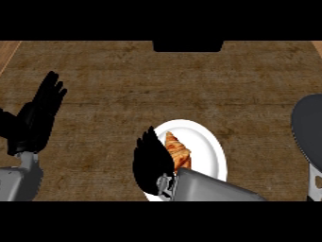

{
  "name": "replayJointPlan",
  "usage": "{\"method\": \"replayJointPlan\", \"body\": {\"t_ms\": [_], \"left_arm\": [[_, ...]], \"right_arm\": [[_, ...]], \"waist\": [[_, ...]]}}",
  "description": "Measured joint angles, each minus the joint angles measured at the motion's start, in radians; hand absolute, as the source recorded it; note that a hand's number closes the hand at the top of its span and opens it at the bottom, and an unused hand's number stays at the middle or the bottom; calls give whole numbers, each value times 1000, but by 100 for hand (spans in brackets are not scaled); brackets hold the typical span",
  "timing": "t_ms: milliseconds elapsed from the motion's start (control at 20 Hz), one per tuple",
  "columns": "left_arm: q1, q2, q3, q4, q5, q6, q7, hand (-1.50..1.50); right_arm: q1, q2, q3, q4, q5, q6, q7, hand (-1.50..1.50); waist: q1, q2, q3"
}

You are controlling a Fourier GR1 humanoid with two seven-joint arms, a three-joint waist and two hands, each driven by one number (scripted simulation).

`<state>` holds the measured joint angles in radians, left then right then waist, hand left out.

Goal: Pick the croissant from the plate and place it in the pan

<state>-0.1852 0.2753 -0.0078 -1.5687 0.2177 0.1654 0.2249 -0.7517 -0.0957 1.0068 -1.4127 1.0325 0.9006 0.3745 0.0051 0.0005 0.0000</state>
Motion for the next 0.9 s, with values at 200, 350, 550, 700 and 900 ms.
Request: {"method": "replayJointPlan", "body": {"t_ms": [200, 350, 550, 700, 900], "left_arm": [[-19, -9, 8, 11, -14, -3, 4, 0], [-18, -7, 22, 23, -13, -25, 0, 0], [-6, -23, 27, 24, -22, -35, -13, 0], [9, -28, 28, -15, -27, -30, 11, 0], [28, -36, 35, -16, -38, -44, -11, 0]], "right_arm": [[-6, -6, -4, 87, 51, -39, -70, -150], [16, 7, -13, 98, 89, -37, -92, -150], [45, 35, -19, 166, 146, -100, -123, -150], [39, 33, -50, 216, 170, -136, -181, -150], [62, 56, -55, 264, 196, -166, -191, -150]], "waist": [[0, 0, 0], [-1, 0, 0], [0, 0, 0], [1, 0, 0], [2, -2, 0]]}}
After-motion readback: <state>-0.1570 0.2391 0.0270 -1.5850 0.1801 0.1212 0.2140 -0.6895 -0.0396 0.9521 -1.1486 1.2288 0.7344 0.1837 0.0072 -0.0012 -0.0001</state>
